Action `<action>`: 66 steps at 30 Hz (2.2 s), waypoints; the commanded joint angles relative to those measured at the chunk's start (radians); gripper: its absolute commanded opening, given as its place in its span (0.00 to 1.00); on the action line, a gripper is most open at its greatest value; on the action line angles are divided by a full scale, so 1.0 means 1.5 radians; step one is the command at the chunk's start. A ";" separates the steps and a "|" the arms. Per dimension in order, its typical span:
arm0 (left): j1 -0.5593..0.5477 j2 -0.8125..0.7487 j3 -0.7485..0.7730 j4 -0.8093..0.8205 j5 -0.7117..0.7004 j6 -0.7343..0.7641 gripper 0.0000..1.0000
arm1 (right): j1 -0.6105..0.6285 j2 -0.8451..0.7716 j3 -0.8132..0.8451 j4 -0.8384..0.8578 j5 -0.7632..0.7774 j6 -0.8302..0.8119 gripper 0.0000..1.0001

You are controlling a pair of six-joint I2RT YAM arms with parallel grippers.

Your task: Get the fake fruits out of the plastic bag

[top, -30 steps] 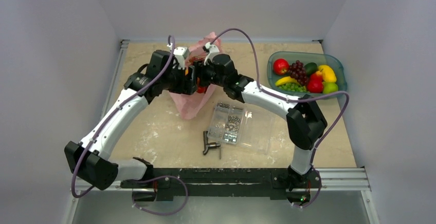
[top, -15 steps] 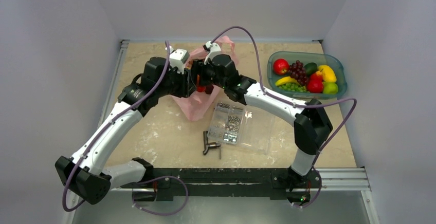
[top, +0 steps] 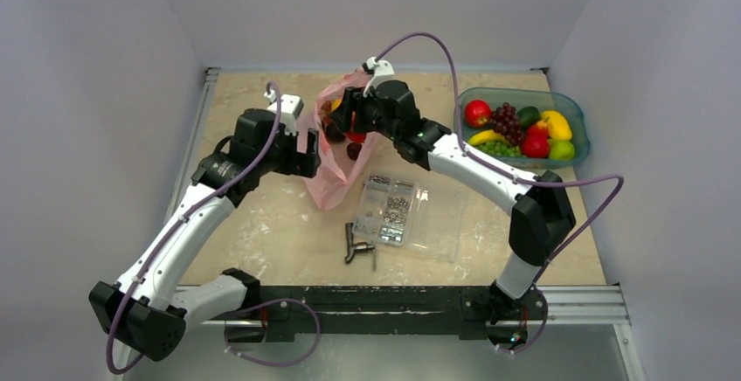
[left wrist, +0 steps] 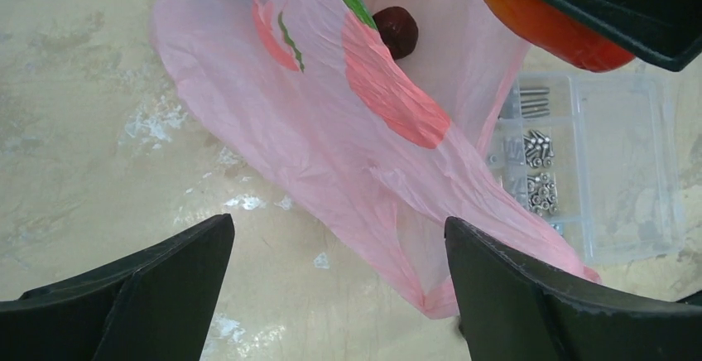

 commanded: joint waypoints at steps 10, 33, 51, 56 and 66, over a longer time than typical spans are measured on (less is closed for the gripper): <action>-0.002 0.080 0.016 0.087 0.126 -0.138 1.00 | 0.004 -0.112 0.005 -0.007 0.056 -0.044 0.00; -0.004 0.226 0.141 0.012 0.012 -0.257 0.96 | 0.004 -0.238 -0.069 0.011 0.091 -0.069 0.00; 0.050 0.198 0.141 -0.084 0.169 -0.005 0.01 | -0.085 -0.371 -0.140 -0.056 0.368 -0.152 0.00; 0.062 0.160 0.103 -0.038 0.142 0.032 0.00 | -0.226 -0.338 -0.178 -0.071 0.373 -0.107 0.00; 0.065 0.145 0.081 -0.036 0.150 0.038 0.00 | -0.332 -0.107 -0.172 -0.104 0.372 -0.148 0.00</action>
